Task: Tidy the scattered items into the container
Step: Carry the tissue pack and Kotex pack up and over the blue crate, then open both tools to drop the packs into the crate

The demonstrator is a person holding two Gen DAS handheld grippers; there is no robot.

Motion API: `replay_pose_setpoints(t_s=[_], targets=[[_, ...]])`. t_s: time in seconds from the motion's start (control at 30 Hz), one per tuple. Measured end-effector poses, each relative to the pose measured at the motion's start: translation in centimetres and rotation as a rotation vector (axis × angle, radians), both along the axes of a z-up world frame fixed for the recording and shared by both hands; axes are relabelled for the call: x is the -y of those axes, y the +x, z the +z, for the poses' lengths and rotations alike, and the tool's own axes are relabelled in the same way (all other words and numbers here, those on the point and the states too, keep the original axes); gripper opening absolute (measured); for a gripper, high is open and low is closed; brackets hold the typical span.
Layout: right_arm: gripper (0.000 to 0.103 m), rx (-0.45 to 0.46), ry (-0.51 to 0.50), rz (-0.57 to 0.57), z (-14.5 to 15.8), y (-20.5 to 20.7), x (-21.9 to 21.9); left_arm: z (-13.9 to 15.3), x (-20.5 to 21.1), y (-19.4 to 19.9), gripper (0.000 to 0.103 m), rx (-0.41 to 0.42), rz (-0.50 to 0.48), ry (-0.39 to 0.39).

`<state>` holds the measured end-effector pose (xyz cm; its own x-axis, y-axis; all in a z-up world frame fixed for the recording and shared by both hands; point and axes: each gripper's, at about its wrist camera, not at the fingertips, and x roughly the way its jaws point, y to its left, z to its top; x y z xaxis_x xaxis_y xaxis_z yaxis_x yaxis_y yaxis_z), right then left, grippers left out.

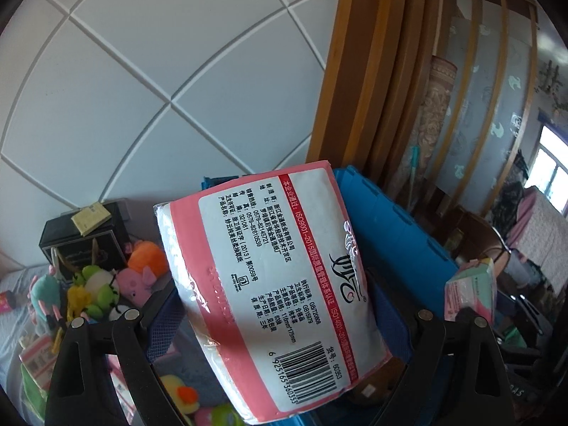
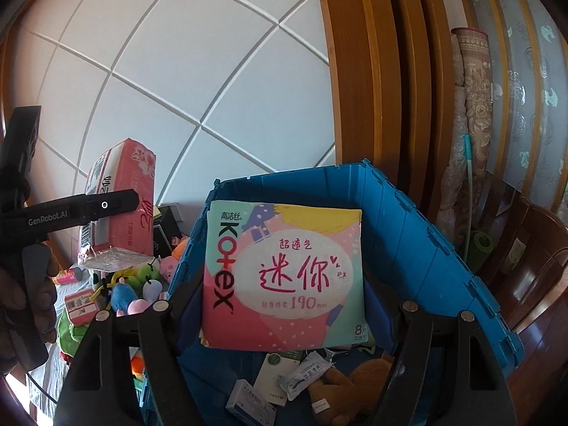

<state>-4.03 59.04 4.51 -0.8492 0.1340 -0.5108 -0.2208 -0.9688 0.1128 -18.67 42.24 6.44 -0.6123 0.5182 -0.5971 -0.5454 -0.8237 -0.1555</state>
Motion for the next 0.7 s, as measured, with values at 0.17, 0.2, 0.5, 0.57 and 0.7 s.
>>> replay_pose_setpoints(t_s=[0.17, 0.2, 0.5, 0.57, 0.7], targets=[[0.075, 0.013, -0.001, -0.024, -0.1, -0.4, -1.6, -0.5, -3.6, -0.5, 0.093, 0.016, -0.055, -0.013], [0.075, 0.016, -0.001, -0.027, -0.2, -0.5, -1.9, -0.6, -4.4, -0.5, 0.093, 0.017, -0.064, -0.019], [0.075, 0.06, 0.013, -0.045, -0.9, -1.6, -3.4, -1.6, -8.9, -1.5, 0.094, 0.052, -0.117, -0.015], [0.075, 0.064, 0.012, -0.056, -0.9, -1.8, -3.9, -2.0, -9.6, -1.7, 0.093, 0.056, -0.127, -0.018], [0.075, 0.085, 0.017, -0.062, -1.3, -2.4, -4.3, -2.5, -10.9, -2.2, 0.094, 0.059, -0.14, -0.022]])
